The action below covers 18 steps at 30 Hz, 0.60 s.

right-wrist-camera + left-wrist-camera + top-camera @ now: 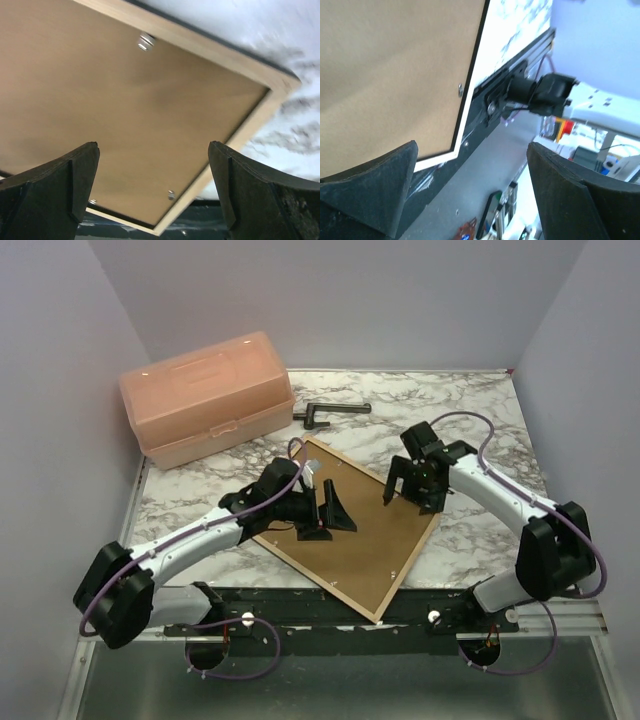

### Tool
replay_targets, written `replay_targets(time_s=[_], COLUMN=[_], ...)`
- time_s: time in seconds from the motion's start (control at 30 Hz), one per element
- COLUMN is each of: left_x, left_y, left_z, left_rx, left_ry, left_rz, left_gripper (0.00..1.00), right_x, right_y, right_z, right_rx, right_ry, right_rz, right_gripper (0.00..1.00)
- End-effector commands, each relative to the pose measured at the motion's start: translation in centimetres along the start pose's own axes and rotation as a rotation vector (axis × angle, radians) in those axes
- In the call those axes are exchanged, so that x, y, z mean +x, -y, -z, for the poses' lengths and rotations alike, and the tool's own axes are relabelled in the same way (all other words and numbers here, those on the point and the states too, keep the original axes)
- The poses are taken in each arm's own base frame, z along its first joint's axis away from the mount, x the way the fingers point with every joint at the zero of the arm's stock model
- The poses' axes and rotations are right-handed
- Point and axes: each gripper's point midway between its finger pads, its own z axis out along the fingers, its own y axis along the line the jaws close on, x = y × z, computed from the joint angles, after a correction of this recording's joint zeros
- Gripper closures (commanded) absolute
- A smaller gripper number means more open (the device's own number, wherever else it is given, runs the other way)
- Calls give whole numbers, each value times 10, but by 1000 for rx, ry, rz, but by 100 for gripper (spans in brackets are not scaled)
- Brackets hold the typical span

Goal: Put the photo into the frame
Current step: Adjust the photo frame at the center of the board.

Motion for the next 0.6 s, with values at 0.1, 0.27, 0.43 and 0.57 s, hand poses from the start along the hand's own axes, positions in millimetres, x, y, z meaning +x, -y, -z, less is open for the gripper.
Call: replay_targets(time_s=[0.1, 0.27, 0.43, 0.57], left_x=[-58, -76, -80, -80], left_y=[1, -19, -30, -37], left_z=[62, 104, 127, 136], left_rx=[39, -118, -230, -283], left_ry=[296, 430, 471, 474], left_rz=[-26, -68, -100, -119], left_gripper=[6, 4, 4, 4], right_x=[51, 65, 65, 56], right_y=[61, 73, 70, 80], right_z=[8, -4, -26, -39], right_rx=[147, 156, 165, 239], right_ry=[-22, -8, -39, -11], right_rz=[-138, -221, -192, -165], right_gripper=[4, 13, 21, 34])
